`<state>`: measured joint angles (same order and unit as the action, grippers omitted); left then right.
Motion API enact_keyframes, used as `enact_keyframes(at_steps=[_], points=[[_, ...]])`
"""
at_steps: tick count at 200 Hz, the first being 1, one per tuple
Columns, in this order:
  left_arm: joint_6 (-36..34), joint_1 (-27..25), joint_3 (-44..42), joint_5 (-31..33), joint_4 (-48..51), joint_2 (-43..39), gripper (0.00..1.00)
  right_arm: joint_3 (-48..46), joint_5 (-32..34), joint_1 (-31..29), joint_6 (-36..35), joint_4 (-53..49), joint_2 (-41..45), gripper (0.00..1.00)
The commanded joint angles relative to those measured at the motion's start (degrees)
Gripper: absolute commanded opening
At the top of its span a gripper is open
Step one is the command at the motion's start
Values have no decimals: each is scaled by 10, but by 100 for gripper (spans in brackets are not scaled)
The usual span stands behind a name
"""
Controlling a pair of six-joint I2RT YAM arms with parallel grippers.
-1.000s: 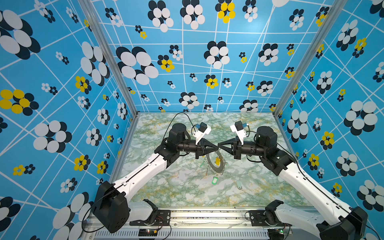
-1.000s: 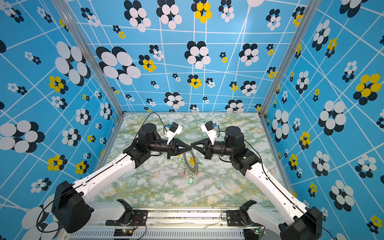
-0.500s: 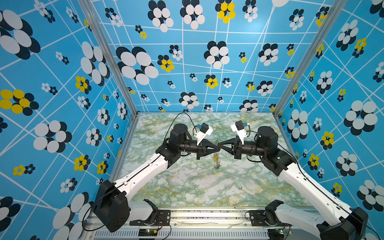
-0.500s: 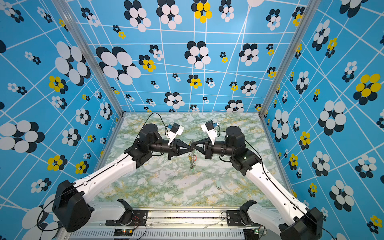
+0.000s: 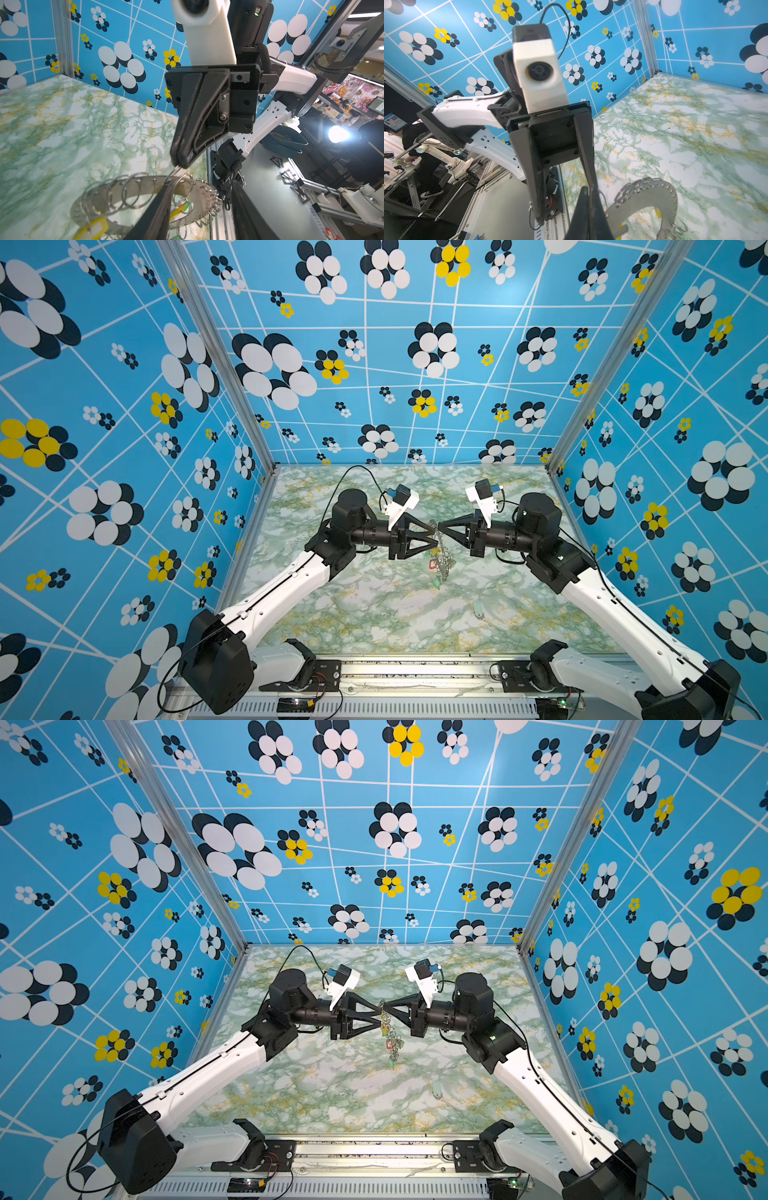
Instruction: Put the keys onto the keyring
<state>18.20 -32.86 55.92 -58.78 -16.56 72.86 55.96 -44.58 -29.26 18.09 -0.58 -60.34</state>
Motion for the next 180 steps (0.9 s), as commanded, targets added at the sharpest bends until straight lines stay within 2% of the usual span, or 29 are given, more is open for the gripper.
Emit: enact_keyframes(at_steps=[1, 46, 91, 96, 135, 153, 167, 180], points=[[60, 18, -12, -9, -74, 10, 54, 4, -38, -5, 20, 45, 15, 0], [87, 24, -9, -15, -116, 24, 56, 4, -50, -5, 32, 56, 11, 0], [77, 8, -5, -36, -108, 25, 44, 3, -35, -5, 31, 56, 10, 0], [75, 8, -4, -38, -104, 24, 39, 3, -33, -5, 31, 57, 10, 0], [68, 3, -3, -43, -90, 21, 27, 2, -31, -4, 39, 65, 10, 0], [64, -1, 1, -45, -88, 21, 18, 3, -30, -4, 41, 65, 9, 0], [58, -7, 6, -46, -84, 22, 0, 1, -29, -4, 42, 66, 7, 0], [52, -11, 9, -45, -80, 20, 0, 0, -28, -4, 43, 66, 8, 0]])
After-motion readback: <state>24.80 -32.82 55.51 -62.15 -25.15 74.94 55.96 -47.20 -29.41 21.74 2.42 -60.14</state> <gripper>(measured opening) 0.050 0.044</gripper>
